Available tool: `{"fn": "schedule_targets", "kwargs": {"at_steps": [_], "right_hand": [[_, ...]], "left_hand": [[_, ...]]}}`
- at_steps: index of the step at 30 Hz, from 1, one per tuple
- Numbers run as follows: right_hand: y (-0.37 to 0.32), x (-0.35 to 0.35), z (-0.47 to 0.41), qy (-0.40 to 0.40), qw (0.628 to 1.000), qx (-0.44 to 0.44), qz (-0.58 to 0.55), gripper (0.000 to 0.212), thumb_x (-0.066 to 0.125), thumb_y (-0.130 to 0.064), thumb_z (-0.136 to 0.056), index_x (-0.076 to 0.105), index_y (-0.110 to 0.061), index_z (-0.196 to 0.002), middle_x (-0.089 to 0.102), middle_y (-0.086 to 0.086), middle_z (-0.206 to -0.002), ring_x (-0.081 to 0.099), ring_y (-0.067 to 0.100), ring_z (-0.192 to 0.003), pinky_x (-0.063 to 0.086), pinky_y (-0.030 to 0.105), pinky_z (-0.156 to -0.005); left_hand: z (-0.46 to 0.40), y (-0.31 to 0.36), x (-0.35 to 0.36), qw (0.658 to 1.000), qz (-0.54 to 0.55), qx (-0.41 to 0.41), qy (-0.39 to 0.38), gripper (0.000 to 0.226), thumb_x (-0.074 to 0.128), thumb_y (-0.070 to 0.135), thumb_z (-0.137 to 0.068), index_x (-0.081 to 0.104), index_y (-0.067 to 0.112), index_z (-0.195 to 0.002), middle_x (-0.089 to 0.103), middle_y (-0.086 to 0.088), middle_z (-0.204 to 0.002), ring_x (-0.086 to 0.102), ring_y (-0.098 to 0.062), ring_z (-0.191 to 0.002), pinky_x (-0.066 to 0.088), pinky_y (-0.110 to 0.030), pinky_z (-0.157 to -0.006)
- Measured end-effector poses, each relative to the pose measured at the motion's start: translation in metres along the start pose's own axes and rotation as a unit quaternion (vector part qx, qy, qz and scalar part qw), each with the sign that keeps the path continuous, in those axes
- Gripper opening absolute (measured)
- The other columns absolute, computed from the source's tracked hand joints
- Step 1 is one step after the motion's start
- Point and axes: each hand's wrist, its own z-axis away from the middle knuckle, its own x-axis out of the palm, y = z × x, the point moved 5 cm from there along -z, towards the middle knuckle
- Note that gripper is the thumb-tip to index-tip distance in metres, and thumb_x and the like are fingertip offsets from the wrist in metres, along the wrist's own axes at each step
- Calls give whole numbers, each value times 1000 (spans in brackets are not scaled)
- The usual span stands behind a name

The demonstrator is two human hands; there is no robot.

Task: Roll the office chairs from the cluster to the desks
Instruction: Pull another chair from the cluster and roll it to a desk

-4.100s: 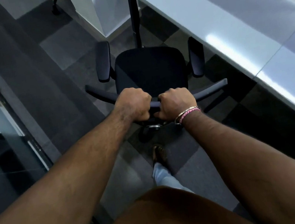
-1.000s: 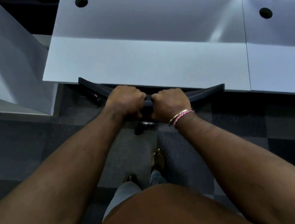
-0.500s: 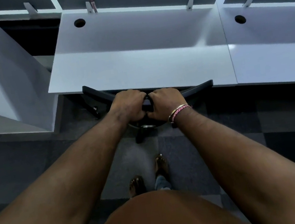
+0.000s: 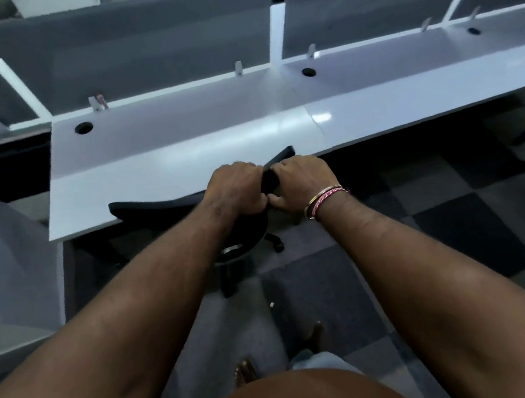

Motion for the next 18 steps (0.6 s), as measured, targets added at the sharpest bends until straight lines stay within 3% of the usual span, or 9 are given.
{"fn": "schedule_targets", "kwargs": {"at_steps": [4,18], "right_hand": [[50,-19,37,3,998,56,22,47,55,-65,-79,65,-21,-94,70,0,-91,65,25,-85,47,33,-69],[307,-51,201,9,975,210,76,40,57,-55,-84,63,-18,-97,69,3,-99,64,27,-93,44,35,-73]], "left_hand": [[-18,58,-24,997,-27,59,28,28,60,37,-78,68,26,-102,70,2,-92,65,-26,-80,40,-33,-62],[-135,356,-88,971,-72,214,78,23,65,41,-86,68,23,-102,71,-2,-96,69,-27,-87,41,-34,-65]]}}
